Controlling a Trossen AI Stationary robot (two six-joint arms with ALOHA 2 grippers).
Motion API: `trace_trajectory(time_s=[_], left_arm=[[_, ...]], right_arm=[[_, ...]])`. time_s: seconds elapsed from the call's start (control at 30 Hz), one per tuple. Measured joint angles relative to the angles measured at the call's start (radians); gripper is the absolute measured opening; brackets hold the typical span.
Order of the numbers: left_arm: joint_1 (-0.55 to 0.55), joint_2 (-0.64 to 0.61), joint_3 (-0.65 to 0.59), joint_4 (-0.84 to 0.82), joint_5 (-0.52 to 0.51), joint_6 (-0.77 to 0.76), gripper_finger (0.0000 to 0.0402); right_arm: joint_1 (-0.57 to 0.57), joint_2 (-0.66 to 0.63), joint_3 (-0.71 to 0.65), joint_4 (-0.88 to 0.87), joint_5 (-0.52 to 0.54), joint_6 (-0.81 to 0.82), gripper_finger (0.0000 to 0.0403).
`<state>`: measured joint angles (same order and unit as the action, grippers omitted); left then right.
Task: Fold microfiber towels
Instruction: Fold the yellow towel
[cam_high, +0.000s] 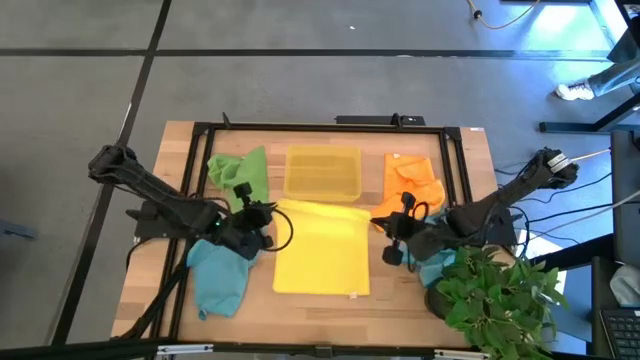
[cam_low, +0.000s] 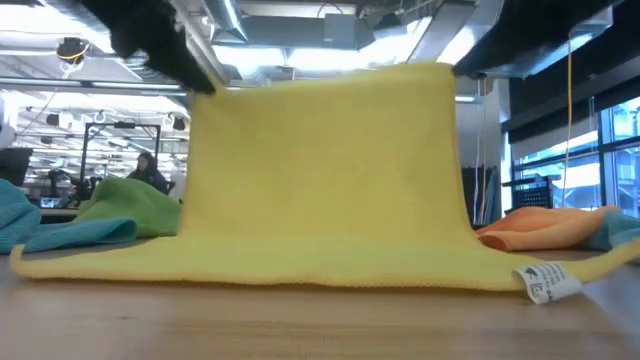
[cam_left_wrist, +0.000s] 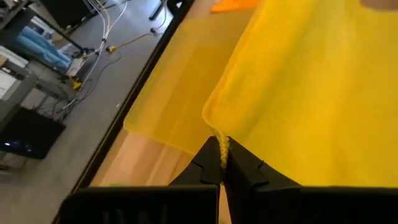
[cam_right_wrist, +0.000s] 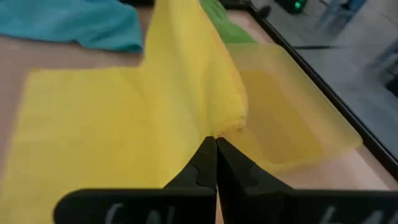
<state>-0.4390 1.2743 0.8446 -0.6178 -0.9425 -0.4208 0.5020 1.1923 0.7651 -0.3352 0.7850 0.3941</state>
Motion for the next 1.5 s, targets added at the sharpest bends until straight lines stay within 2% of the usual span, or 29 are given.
trace_trajectory(time_s=[0.23,0.4,0.63,0.77,0.9,1.07,1.27,1.5], left_arm=[[0.132,0.0,-0.084,0.263,0.159,0.25,0.0],[0.165,0.0,-0.086,0.335,0.227,0.296,0.0],[0.081,0.0,-0.086,0.355,0.223,0.348,0.0],[-0.01,0.0,-0.086,0.358,0.206,0.323,0.0],[-0.115,0.0,-0.086,0.378,0.135,0.313,0.0],[-0.207,0.005,-0.086,0.385,0.122,0.264,0.0],[-0.255,0.115,-0.086,0.388,0.125,0.227,0.0],[-0.255,0.258,-0.086,0.406,0.181,0.157,0.0]], right_arm=[[-0.108,0.001,-0.019,0.0,-0.019,-0.055,0.0],[-0.129,0.003,-0.019,0.005,-0.099,-0.059,0.0],[-0.036,0.003,-0.02,0.03,-0.122,-0.045,0.0],[0.049,0.023,-0.02,0.043,-0.06,-0.033,0.0],[0.118,0.088,-0.02,0.102,-0.031,-0.031,0.0],[0.169,0.212,-0.02,0.186,-0.043,-0.058,0.0],[0.192,0.342,-0.02,0.235,-0.08,-0.036,0.0],[0.192,0.39,-0.02,0.235,-0.15,-0.033,0.0]])
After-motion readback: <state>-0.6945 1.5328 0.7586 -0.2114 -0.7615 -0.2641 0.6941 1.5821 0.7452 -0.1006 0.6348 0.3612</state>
